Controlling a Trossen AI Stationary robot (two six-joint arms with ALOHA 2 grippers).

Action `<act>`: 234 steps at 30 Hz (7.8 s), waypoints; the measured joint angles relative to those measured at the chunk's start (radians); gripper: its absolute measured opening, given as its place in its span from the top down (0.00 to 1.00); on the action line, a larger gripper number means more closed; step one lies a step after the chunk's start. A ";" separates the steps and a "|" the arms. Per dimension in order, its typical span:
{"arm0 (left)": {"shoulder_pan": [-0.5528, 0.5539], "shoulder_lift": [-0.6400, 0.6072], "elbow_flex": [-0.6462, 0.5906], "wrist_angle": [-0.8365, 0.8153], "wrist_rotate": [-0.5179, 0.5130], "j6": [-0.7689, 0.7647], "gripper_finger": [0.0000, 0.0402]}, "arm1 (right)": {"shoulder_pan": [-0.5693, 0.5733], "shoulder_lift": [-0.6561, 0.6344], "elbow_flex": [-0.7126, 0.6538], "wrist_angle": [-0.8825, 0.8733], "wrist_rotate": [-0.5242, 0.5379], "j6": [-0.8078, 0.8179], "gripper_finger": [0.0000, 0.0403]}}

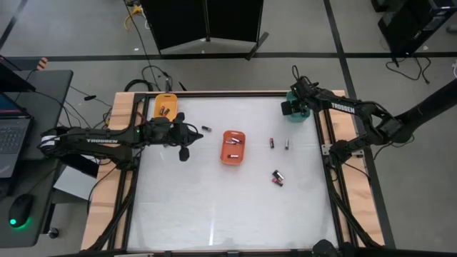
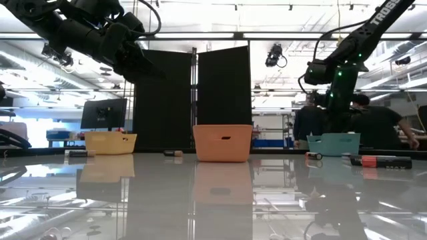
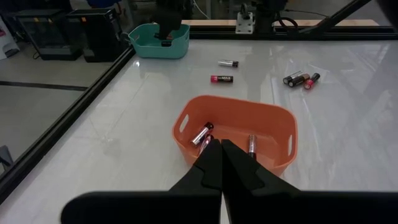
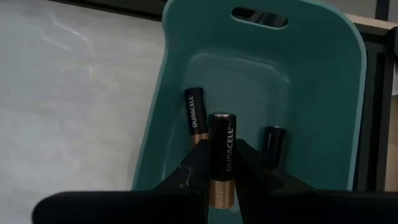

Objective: Sort batteries
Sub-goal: Put the black-brown battery into the green bin, then put the silver battery into the orange bin, then put the black-red battery into the yellow bin

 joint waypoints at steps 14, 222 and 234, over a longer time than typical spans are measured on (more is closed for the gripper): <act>0.000 0.000 0.000 0.000 0.000 0.000 0.99 | 0.000 0.000 0.000 0.004 0.001 0.008 0.86; 0.255 0.414 0.263 -0.295 0.164 0.232 0.99 | 1.025 0.280 0.422 -0.067 0.013 -0.180 0.98; 0.271 0.418 0.238 -0.142 0.151 0.194 0.99 | 0.959 -0.082 0.128 -0.433 0.233 0.202 0.98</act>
